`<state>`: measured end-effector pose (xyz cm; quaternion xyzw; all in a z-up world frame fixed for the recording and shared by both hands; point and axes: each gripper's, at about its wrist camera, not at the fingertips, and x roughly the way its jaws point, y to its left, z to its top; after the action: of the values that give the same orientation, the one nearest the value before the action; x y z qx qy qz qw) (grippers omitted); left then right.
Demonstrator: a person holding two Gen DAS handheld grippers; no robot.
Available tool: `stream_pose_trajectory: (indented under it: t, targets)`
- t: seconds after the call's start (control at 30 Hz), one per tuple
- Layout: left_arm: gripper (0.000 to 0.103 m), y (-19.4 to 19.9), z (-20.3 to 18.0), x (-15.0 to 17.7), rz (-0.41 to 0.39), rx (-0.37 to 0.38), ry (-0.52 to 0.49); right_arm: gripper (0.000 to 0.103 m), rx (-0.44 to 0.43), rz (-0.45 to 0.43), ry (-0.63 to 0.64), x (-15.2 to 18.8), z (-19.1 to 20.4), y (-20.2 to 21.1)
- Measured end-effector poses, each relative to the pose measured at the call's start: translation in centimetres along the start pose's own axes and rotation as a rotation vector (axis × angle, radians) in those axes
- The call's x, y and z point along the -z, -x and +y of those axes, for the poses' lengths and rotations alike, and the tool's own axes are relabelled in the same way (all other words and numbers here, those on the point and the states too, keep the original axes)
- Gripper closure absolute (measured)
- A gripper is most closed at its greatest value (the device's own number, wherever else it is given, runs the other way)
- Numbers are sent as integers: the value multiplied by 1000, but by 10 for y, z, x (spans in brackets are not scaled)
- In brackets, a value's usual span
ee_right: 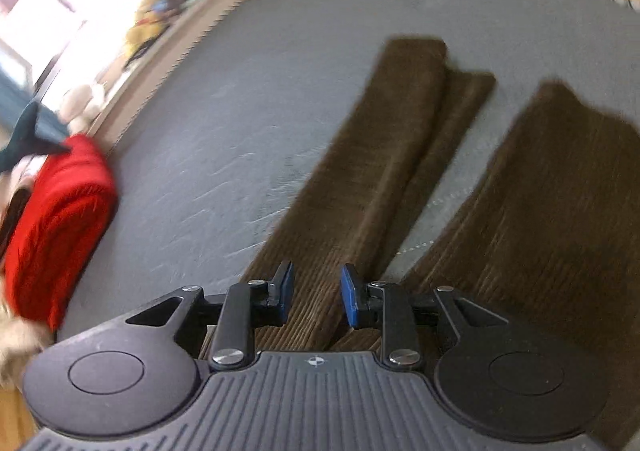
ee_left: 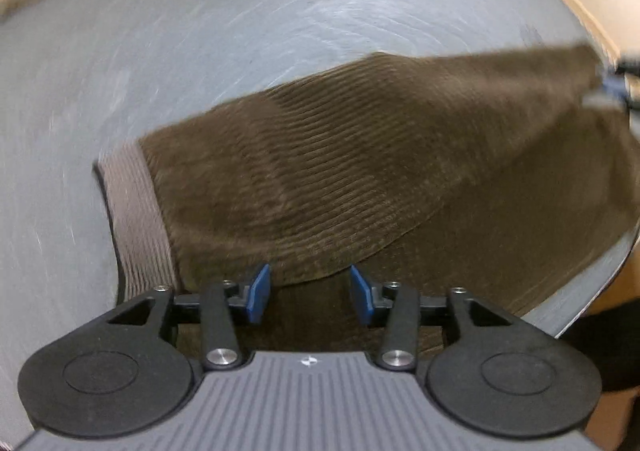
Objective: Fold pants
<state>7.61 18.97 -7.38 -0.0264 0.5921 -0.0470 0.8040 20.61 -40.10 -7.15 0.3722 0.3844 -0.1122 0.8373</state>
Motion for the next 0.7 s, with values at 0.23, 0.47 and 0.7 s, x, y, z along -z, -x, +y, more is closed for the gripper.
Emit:
stream_pose_trajectory:
  t: [0.23,0.47,0.7]
  targets:
    - [42,-26,39,-6,105,51,239,64,63,58,51,-4,-4,-56]
    - [43,-34,44,-18,108,1,318,56,99,57,151,0,14,-68]
    - [90,-24,43,-25,61,-52,282,95,149,31,180,-1,19,-53]
